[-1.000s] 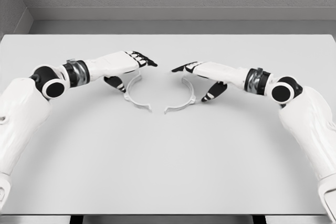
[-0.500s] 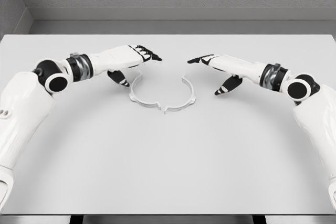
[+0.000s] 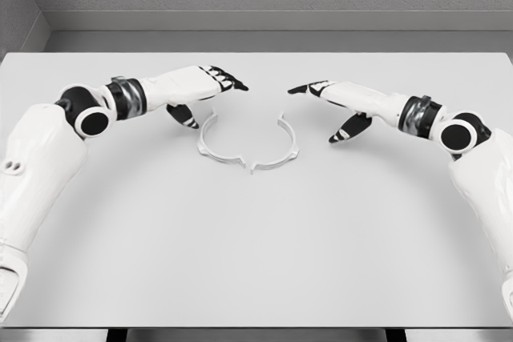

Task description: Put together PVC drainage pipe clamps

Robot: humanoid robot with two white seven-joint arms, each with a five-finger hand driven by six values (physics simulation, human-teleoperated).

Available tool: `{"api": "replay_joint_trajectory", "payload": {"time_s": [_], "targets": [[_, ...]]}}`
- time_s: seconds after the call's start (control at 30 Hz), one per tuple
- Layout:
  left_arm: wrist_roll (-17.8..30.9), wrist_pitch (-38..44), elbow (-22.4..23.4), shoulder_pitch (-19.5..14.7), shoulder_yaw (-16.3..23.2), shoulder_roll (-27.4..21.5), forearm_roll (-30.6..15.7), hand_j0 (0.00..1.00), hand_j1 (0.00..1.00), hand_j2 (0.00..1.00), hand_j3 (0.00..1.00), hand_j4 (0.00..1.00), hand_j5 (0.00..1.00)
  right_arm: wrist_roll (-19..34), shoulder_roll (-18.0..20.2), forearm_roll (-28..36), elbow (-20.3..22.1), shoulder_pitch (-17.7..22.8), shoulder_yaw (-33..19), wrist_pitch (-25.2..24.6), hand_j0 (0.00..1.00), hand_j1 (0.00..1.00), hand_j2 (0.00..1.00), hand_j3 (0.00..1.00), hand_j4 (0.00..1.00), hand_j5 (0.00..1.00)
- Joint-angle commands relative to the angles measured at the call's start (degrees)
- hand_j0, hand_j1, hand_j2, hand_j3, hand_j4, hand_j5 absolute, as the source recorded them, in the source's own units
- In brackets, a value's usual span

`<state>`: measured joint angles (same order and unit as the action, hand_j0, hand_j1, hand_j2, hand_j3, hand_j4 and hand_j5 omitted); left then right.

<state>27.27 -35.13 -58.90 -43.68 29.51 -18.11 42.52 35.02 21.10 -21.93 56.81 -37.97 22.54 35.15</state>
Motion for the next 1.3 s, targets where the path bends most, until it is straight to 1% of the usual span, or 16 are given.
{"api": "replay_joint_trajectory", "payload": {"time_s": [0.0,0.03,0.1,0.13,0.23,0.37,0.57,0.6,0.63,0.7,0.73,1.0,1.27], "targets": [[0.0,0.1,0.3,0.0,-0.1,0.5,-0.3,1.00,1.00,1.00,1.00,1.00,1.00,0.0,0.0,0.5,0.1,-0.1,-0.4,-0.2,1.00,1.00,1.00,1.00,1.00,1.00],[0.0,0.1,0.6,0.0,-0.1,0.5,-0.3,1.00,1.00,1.00,1.00,1.00,1.00,0.0,0.2,0.6,0.1,-0.1,-0.5,-0.2,1.00,1.00,1.00,1.00,1.00,1.00],[0.0,0.1,0.6,-0.1,0.0,0.7,-0.2,1.00,1.00,1.00,1.00,1.00,1.00,0.0,1.0,0.6,0.1,-0.1,-2.7,-0.2,1.00,1.00,1.00,1.00,1.00,1.00],[-0.1,0.1,0.6,-0.1,0.0,1.3,1.0,1.00,1.00,1.00,1.00,1.00,1.00,0.0,1.8,0.7,0.1,0.0,-3.7,-0.2,1.00,1.00,1.00,1.00,1.00,1.00],[-0.1,0.1,1.2,-0.1,0.0,1.4,1.4,1.00,1.00,1.00,1.00,1.00,1.00,0.0,1.8,0.8,0.0,0.0,-4.6,-0.2,1.00,1.00,1.00,1.00,1.00,1.00],[-0.1,0.1,1.2,-0.2,-0.2,1.7,1.5,1.00,1.00,1.00,1.00,1.00,1.00,0.0,1.8,0.8,0.0,0.0,-4.6,-0.2,1.00,1.00,1.00,1.00,1.00,1.00],[-0.1,0.1,1.2,-1.5,-0.2,0.4,1.5,1.00,1.00,1.00,1.00,1.00,1.00,0.0,1.8,0.8,0.0,-0.1,-4.6,-0.2,1.00,1.00,1.00,1.00,1.00,1.00],[-0.1,0.1,1.2,-1.8,-0.3,-0.9,1.5,1.00,1.00,1.00,1.00,1.00,1.00,0.0,1.8,0.8,0.0,-0.1,-4.6,-0.2,1.00,1.00,1.00,1.00,1.00,1.00],[-0.1,0.1,1.3,-1.8,-0.4,-1.0,1.7,1.00,1.00,1.00,1.00,1.00,1.00,0.0,1.8,0.8,0.0,-0.1,-4.6,-0.2,1.00,1.00,1.00,1.00,1.00,1.00],[-0.1,0.1,2.4,-2.0,-0.2,-0.4,2.0,1.00,1.00,1.00,1.00,1.00,1.00,0.0,1.8,0.8,0.0,-0.1,-4.6,-0.2,1.00,1.00,1.00,1.00,1.00,1.00],[-0.3,0.1,3.1,-2.0,-0.2,-0.3,3.2,1.00,1.00,1.00,1.00,1.00,1.00,0.0,1.8,0.8,0.0,-0.1,-4.6,-0.2,1.00,1.00,1.00,1.00,1.00,1.00],[-0.3,0.1,3.2,-1.8,-0.2,-0.3,3.7,1.00,1.00,1.00,1.00,1.00,1.00,0.0,1.8,0.8,0.0,0.0,-4.6,-0.2,1.00,1.00,1.00,1.00,1.00,1.00],[-0.3,0.1,3.3,-1.8,0.2,1.3,4.0,1.00,1.00,1.00,1.00,1.00,1.00,0.0,1.8,0.7,-0.1,0.1,-4.6,-0.2,1.00,1.00,1.00,1.00,1.00,1.00]]}}
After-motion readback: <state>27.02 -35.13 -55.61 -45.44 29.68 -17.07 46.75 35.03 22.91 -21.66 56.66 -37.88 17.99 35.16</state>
